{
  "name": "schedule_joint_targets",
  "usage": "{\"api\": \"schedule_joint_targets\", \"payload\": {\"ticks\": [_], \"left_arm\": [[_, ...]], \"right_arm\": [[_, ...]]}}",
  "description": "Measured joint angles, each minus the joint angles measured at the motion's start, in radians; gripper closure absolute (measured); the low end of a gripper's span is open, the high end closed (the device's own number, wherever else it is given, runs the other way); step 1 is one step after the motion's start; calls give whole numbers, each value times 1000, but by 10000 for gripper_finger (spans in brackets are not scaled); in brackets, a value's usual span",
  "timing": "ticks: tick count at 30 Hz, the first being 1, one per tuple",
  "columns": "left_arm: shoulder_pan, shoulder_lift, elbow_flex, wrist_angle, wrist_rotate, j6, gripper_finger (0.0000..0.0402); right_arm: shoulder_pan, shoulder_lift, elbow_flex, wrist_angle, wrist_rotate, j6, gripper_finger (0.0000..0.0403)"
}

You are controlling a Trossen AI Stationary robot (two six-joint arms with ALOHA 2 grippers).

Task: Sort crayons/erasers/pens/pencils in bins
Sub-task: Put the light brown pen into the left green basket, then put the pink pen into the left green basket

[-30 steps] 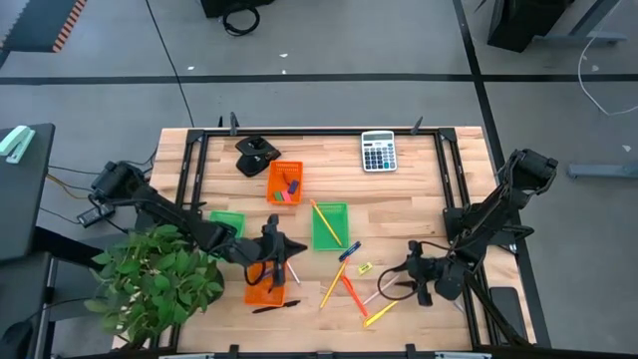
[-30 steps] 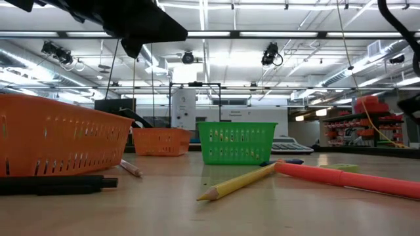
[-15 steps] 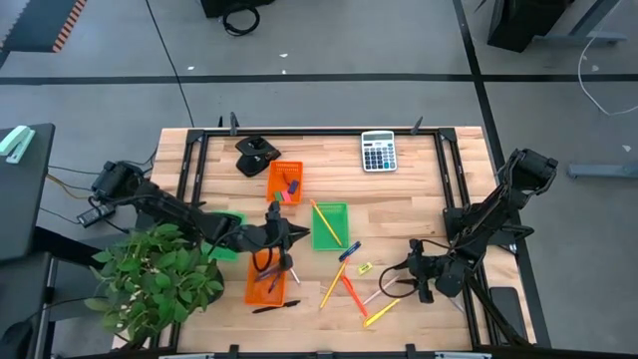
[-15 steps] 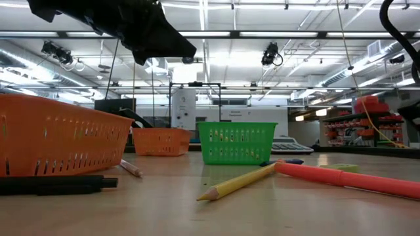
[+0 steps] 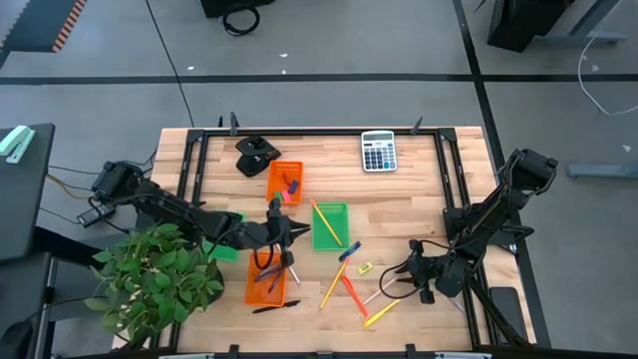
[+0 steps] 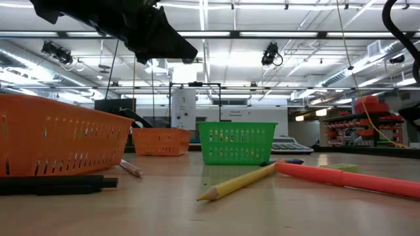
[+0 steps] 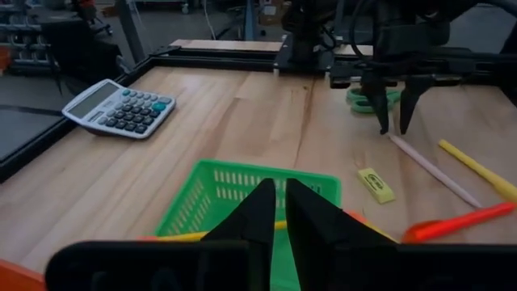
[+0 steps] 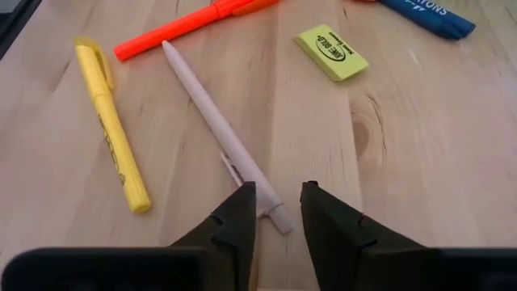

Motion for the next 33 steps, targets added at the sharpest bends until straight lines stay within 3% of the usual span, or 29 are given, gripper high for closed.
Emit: {"api": "schedule_joint_targets", "payload": {"ticks": [4, 12, 19, 29, 33], "left_arm": [[19, 0, 0, 11, 0, 23, 360], [24, 0, 0, 14, -1, 8, 358], [11, 0, 0, 14, -1, -4, 358], [12, 0, 0, 14, -1, -5, 359], [10, 0, 0, 13, -1, -5, 356]], "right_arm": [[0, 0, 0, 0, 5, 1, 292], [0, 0, 0, 4, 9, 34, 242], [0, 0, 9, 150, -29, -52, 226], [-30, 1, 114, -23, -127, -270, 226], [-73, 1, 202, -54, -127, -288, 226]]}}
